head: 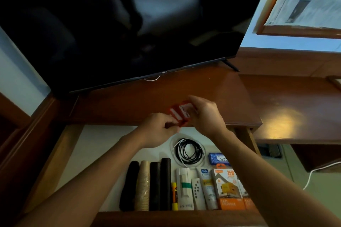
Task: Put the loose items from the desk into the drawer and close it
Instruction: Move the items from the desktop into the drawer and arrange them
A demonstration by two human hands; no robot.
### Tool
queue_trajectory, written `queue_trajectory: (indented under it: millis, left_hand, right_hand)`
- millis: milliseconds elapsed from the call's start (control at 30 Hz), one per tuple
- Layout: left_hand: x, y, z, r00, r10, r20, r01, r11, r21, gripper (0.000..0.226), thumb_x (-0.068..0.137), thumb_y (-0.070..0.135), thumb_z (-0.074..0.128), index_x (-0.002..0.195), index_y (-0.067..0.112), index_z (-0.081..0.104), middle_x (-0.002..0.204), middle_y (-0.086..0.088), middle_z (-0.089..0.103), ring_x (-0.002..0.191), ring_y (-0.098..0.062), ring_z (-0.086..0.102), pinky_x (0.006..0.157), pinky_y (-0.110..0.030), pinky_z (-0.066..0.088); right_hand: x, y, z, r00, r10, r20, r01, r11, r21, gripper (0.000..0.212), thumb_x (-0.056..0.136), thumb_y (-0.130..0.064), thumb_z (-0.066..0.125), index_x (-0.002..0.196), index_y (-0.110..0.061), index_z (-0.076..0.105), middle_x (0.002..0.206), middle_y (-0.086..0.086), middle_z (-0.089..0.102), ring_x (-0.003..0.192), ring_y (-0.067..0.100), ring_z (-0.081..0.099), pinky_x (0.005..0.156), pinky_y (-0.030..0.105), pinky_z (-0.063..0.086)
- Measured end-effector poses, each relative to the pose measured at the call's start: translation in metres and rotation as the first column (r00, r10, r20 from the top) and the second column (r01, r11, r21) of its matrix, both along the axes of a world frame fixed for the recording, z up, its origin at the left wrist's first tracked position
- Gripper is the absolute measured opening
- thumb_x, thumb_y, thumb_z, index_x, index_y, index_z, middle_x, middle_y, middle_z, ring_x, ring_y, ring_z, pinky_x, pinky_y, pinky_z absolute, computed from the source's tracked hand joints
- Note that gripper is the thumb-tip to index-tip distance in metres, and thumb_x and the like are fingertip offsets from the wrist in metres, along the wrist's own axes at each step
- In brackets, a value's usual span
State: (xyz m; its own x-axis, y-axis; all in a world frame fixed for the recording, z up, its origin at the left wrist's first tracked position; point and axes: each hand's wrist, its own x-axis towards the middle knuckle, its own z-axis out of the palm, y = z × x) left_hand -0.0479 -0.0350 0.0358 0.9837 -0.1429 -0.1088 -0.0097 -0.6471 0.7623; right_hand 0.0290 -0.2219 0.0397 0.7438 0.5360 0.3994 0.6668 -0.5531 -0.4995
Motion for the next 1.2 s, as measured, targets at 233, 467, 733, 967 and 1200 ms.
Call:
queue_trajectory:
  millis: [233,467,733,967,1200]
  left_hand:
    - [0.019,0.023,0.027,0.987,-0.003,0.158,-0.03,0.978,0.207,0.012,0.094,0.026,0.068,0.102,0.028,0.076,0.098,0.013,0.061,0.091,-0.007,0.062,0.078,-0.032,0.056]
    - [0.003,0.01,0.016,0.956,0.264,-0.126,-0.293,0.842,-0.454,0.029,0.098,-0.002,0.053,0.084,0.018,0.068,0.057,0.013,0.066,0.052,-0.002,0.058,0.049,-0.015,0.042]
    - [-0.005,-0.017,-0.011,0.954,0.294,-0.063,-0.297,0.887,-0.354,0.014,0.097,0.023,0.064,0.09,0.019,0.076,0.08,0.005,0.071,0.062,0.004,0.059,0.064,-0.019,0.047]
    - [-0.007,-0.01,0.001,0.926,0.081,0.369,-0.155,0.972,0.177,0.019,0.097,0.021,0.063,0.11,0.015,0.076,0.102,-0.001,0.067,0.094,-0.018,0.061,0.082,-0.031,0.05]
    - [-0.004,-0.003,-0.005,0.848,-0.016,0.53,-0.173,0.937,0.304,0.012,0.089,0.027,0.073,0.099,0.025,0.076,0.095,0.008,0.061,0.09,-0.019,0.05,0.074,-0.037,0.046]
  right_hand:
    - [-0.003,-0.006,0.005,0.73,0.148,-0.667,-0.05,0.985,0.164,0.025,0.092,-0.001,0.064,0.112,-0.015,0.066,0.101,0.004,0.072,0.091,0.016,0.072,0.078,0.032,0.06]
    - [-0.011,-0.007,0.013,0.315,0.556,-0.769,0.297,0.712,0.636,0.037,0.085,-0.001,0.066,0.121,0.003,0.059,0.103,0.019,0.068,0.09,0.029,0.069,0.072,0.036,0.06]
    - [-0.016,0.012,0.001,0.611,0.105,-0.785,0.624,0.546,0.559,0.028,0.088,-0.004,0.073,0.113,-0.005,0.06,0.106,0.017,0.071,0.089,0.025,0.074,0.075,0.044,0.062]
    - [-0.027,0.007,0.004,0.924,-0.134,-0.359,0.253,0.917,0.309,0.019,0.093,-0.008,0.066,0.107,-0.02,0.059,0.095,-0.012,0.066,0.083,-0.003,0.067,0.067,0.015,0.057]
    - [-0.018,0.004,0.003,0.817,0.05,-0.574,0.059,0.984,0.169,0.031,0.094,-0.006,0.065,0.123,-0.016,0.061,0.101,-0.002,0.066,0.086,0.008,0.068,0.073,0.024,0.058]
